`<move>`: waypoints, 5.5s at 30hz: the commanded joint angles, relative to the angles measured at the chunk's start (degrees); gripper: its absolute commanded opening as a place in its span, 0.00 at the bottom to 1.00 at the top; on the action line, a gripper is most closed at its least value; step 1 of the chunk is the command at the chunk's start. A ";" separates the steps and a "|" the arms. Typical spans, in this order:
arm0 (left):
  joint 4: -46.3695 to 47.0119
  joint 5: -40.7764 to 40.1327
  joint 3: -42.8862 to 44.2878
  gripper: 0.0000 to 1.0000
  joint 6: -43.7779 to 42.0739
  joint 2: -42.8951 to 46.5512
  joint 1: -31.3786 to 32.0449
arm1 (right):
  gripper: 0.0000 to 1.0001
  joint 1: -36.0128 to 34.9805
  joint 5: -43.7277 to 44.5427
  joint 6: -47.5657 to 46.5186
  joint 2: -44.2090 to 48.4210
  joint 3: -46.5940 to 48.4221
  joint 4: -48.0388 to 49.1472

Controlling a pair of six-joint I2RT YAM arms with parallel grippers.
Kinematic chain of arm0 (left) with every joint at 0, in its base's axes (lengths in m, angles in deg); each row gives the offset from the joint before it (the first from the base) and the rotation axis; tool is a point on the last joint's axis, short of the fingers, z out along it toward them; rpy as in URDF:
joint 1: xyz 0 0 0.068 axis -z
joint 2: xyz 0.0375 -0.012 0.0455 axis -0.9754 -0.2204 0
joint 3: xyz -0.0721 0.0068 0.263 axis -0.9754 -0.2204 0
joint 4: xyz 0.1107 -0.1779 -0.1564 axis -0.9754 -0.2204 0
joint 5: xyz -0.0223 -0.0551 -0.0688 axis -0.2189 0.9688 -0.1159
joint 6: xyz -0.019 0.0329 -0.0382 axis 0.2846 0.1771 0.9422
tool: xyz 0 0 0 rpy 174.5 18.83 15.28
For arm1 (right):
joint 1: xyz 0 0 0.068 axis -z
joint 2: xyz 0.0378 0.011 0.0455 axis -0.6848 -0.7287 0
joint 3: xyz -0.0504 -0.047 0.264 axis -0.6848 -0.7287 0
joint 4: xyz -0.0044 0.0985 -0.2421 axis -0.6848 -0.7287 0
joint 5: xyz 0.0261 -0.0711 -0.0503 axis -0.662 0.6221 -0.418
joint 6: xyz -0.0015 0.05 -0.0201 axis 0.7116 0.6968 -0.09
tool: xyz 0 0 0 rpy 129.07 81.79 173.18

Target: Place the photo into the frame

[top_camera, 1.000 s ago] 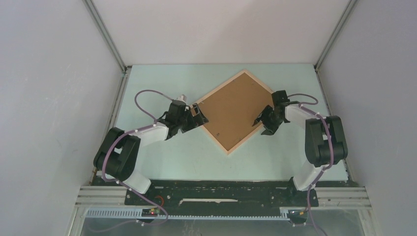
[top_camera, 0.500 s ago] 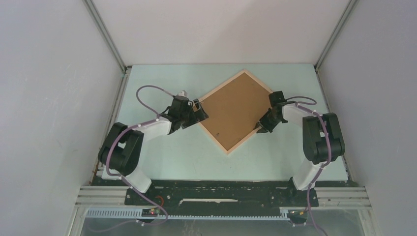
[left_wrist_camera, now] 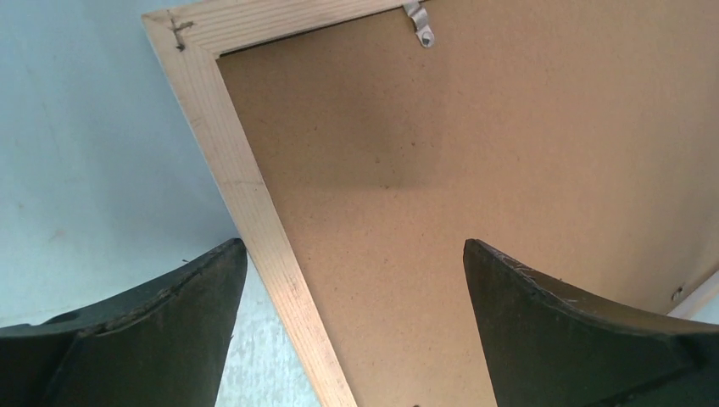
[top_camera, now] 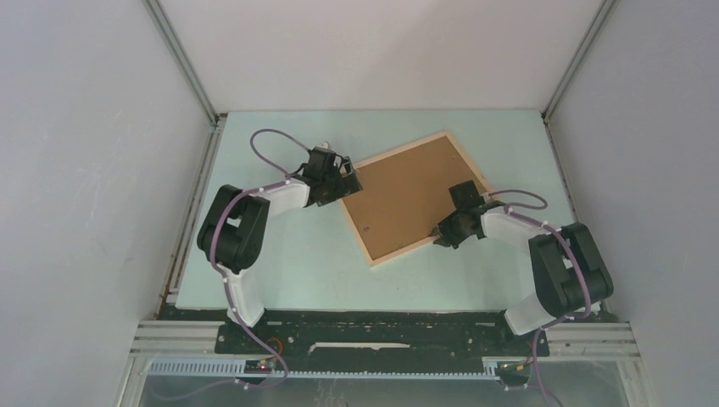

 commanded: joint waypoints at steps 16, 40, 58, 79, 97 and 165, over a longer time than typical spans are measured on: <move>0.41 -5.42 0.19 1.00 -5.16 6.74 -4.76 | 0.61 -14.74 2.95 -15.01 12.65 -1.60 4.50; 3.90 1.40 -18.96 0.98 -3.80 26.13 -4.94 | 0.72 8.81 -9.61 -42.42 9.88 13.26 -5.60; -0.13 7.68 -13.41 0.99 -4.04 18.12 -7.25 | 0.82 17.91 -2.70 -46.40 -6.86 24.80 -4.94; -13.88 5.72 3.30 0.99 -2.61 2.47 -7.31 | 0.75 22.25 -4.46 -56.42 -32.28 48.93 -16.81; -12.48 8.05 23.27 1.00 -5.99 -14.71 -7.36 | 0.50 22.68 -11.39 -55.42 -32.25 40.78 -12.65; -23.61 -4.98 19.61 0.43 1.61 -10.30 -4.76 | 0.15 26.47 -22.32 -55.07 -33.43 38.76 -8.98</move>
